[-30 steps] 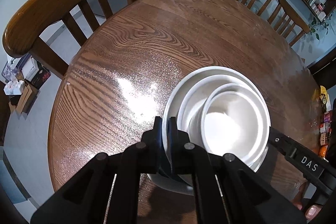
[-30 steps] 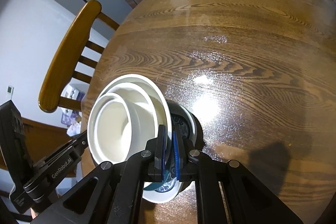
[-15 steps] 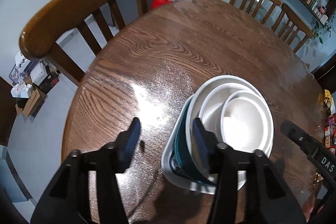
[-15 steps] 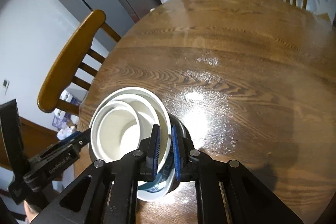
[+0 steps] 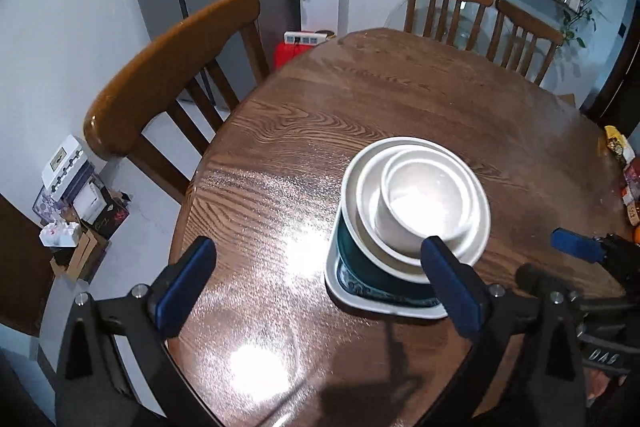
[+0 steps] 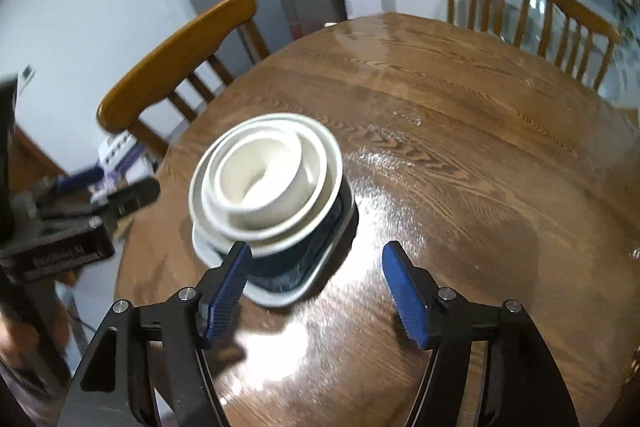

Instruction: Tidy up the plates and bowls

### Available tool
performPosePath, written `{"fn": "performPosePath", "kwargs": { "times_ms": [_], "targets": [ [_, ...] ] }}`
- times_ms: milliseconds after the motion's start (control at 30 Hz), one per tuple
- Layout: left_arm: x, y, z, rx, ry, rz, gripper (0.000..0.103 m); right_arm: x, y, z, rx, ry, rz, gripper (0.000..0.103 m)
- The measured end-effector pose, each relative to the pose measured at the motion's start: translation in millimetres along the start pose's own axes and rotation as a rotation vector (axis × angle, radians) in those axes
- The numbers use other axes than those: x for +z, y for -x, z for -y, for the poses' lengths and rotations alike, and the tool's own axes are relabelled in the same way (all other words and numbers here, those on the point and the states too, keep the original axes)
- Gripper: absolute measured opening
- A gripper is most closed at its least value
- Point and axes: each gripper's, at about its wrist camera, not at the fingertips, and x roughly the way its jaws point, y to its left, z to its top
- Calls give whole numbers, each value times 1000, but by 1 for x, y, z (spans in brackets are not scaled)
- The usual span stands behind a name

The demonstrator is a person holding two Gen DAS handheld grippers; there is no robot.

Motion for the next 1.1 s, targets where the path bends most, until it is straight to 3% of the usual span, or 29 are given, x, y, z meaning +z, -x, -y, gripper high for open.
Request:
{"fn": "performPosePath", "kwargs": {
  "times_ms": [233, 400, 1100],
  "targets": [
    [-15, 14, 3, -32, -12, 13, 102, -21, 16, -11, 20, 65, 73, 79],
    [-25, 18, 4, 13, -42, 18, 102, -34, 27, -20, 15, 123, 109, 88],
    [-45, 19, 18, -33, -87, -8, 102, -47, 29, -25, 5, 118, 98, 88]
  ]
}}
